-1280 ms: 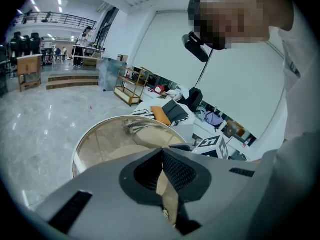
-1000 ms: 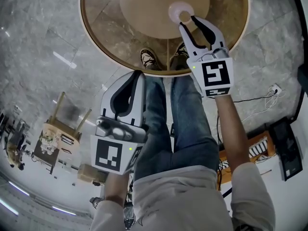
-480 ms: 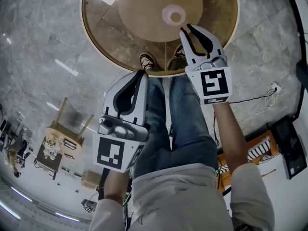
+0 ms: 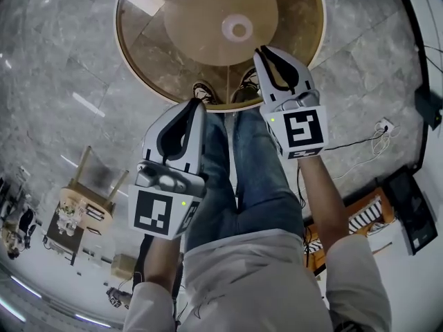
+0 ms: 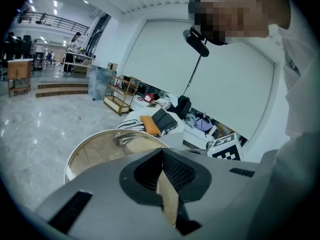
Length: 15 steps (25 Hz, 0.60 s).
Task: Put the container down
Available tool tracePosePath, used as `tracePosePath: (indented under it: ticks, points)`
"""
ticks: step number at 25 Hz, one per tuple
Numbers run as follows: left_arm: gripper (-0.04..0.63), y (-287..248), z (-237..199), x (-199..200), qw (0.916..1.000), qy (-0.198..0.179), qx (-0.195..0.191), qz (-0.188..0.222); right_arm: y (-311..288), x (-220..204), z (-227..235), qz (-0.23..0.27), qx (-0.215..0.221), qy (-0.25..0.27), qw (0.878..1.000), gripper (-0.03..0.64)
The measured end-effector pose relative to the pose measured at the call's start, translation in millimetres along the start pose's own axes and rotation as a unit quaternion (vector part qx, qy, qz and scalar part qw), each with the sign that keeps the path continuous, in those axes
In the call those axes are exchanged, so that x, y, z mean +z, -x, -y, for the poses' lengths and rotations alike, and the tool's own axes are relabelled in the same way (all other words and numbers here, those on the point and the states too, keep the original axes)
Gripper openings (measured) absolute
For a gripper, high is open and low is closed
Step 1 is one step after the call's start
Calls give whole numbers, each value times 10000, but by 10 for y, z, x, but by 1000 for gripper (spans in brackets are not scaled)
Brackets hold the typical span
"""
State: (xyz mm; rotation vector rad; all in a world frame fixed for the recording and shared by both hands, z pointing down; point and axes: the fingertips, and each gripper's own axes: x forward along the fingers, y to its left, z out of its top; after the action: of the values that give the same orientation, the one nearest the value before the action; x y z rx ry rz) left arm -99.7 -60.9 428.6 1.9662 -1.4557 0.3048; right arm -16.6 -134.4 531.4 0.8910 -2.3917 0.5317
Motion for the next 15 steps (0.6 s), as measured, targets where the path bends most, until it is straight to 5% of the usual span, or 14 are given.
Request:
tracePosePath:
  ticks: [15]
  points:
    - [18, 170, 169, 339, 9998, -107, -85, 134, 353, 446, -70, 163, 39, -92, 9998, 17]
